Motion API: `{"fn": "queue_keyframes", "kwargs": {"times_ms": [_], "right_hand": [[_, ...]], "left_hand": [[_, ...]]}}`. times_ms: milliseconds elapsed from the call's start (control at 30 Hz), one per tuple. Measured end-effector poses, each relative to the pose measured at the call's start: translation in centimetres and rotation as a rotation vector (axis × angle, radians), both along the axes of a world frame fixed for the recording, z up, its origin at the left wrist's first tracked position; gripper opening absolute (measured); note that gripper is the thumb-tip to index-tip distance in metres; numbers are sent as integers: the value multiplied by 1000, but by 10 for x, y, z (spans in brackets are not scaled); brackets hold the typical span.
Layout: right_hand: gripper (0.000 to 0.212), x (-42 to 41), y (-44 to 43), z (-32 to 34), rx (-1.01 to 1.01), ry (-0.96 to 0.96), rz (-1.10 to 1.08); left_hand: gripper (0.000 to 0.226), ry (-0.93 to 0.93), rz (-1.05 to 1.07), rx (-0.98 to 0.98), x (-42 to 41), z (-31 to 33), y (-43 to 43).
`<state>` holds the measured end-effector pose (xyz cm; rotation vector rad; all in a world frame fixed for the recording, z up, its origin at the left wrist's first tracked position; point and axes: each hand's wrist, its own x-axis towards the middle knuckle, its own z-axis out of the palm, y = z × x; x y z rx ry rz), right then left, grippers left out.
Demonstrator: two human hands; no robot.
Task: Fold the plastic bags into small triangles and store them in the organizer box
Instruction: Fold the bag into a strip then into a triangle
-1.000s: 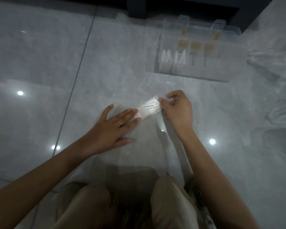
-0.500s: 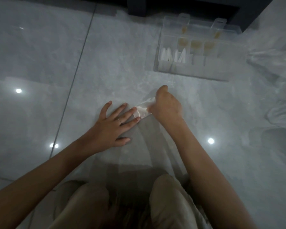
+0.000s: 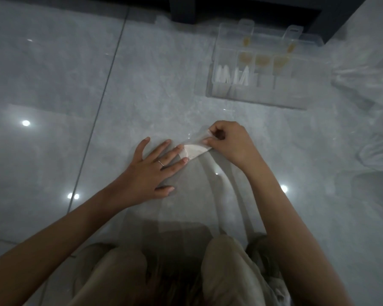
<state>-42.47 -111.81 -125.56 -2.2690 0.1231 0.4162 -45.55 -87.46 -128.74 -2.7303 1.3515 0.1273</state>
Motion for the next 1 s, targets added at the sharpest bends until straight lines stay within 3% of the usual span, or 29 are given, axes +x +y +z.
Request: {"fn": "queue_keyframes", "kwargs": {"times_ms": [233, 433, 567, 700, 833, 1000], "right_hand": [[10, -11, 6, -6, -56, -46, -165], [9, -37, 9, -20, 125, -259, -155], [4, -64, 6, -26, 193, -458, -150], [9, -78, -2, -20, 156, -659, -56], [10, -79, -5, -10, 170, -740, -1], [21, -81, -10, -2, 60, -996, 133]], "left_hand": [[70, 39, 16, -33, 0, -3, 3], [51, 256, 225, -303, -8, -2, -3], [48, 472, 527, -608, -13, 1, -17], [70, 755, 680, -993, -9, 18, -39], [84, 1110, 697, -1092, 5, 37, -48], [48, 1428, 804, -1194, 9, 64, -46]]}}
